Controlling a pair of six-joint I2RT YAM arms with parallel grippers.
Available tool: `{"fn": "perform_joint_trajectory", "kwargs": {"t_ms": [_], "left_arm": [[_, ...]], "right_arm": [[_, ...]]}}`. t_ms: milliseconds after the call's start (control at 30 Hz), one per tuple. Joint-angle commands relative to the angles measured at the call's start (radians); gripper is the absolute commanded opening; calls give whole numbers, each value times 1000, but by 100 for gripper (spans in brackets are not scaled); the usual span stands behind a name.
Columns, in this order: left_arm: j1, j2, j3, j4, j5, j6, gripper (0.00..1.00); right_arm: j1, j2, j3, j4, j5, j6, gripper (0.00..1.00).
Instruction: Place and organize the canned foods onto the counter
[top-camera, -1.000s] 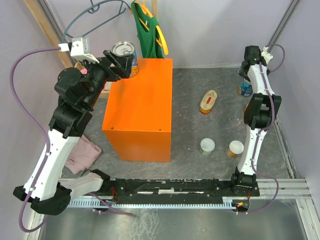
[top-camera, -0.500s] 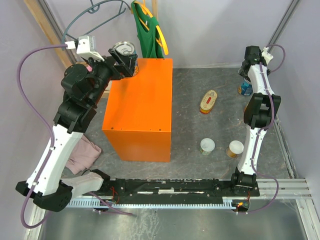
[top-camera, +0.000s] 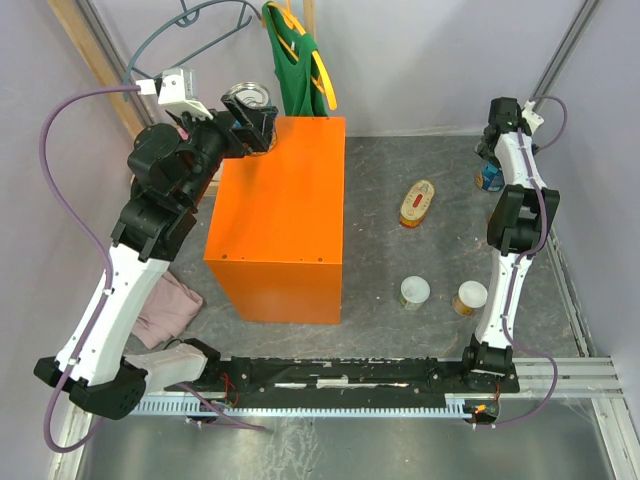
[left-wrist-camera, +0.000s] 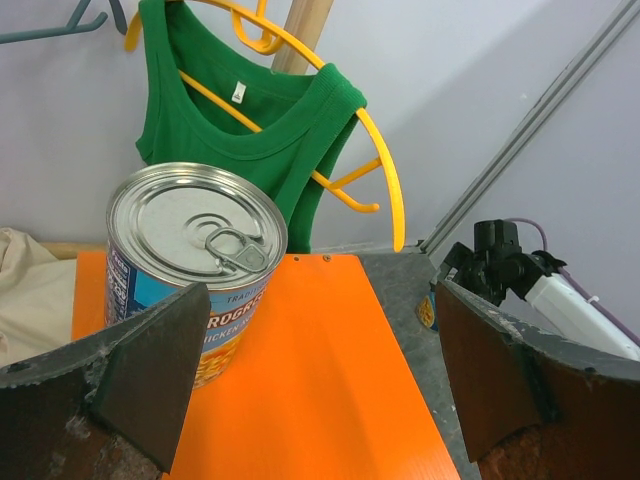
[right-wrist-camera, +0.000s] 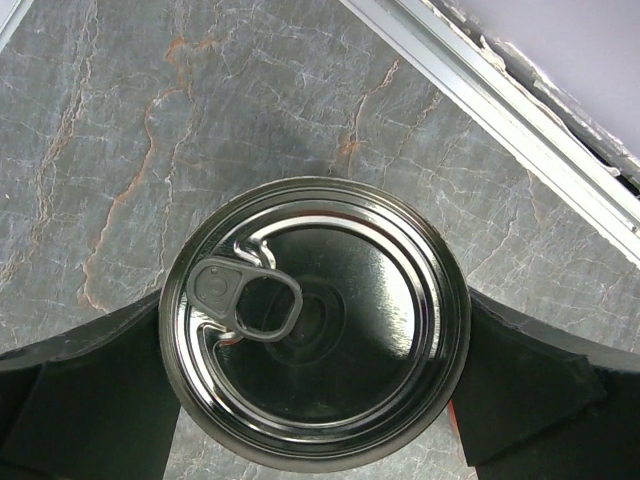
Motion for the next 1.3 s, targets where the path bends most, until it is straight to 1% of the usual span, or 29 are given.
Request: {"fn": "perform_joint_trajectory", "kwargs": {"t_ms": [0, 100, 167, 267, 333, 400, 467, 500, 800, 1000, 1267], "left_arm": [[0, 1, 47, 44, -4, 37, 99], [0, -1, 49, 41, -5, 38, 99], [0, -2, 49, 39, -5, 38, 99], [1, -6, 53, 33, -9, 40, 100], [0, -9, 56, 28, -8, 40, 100], [0, -13, 59, 23, -9, 40, 100], [1, -18, 57, 18, -13, 40, 99], [1, -21, 57, 14, -15, 41, 99], [0, -52, 35, -16, -21, 27, 98], [0, -70, 27, -28, -22, 20, 98], [0, -91, 19, -52, -19, 23, 98]], "right_arm": [[-10, 5, 23, 13, -19, -1, 97], [-10, -6, 3, 34, -41, -5, 85], [-11, -15, -15, 51, -56, -6, 76], [-12, -27, -26, 63, -79, -6, 52], [-12, -32, -31, 66, -100, -6, 31], [-12, -38, -38, 71, -117, -5, 15], [-13, -49, -50, 77, -133, -5, 3], [-12, -56, -55, 81, -140, -5, 1], [2, -149, -128, 144, -201, -27, 1], [30, -197, -133, 141, -213, -48, 1], [69, -313, -231, 189, -233, -64, 1]]}}
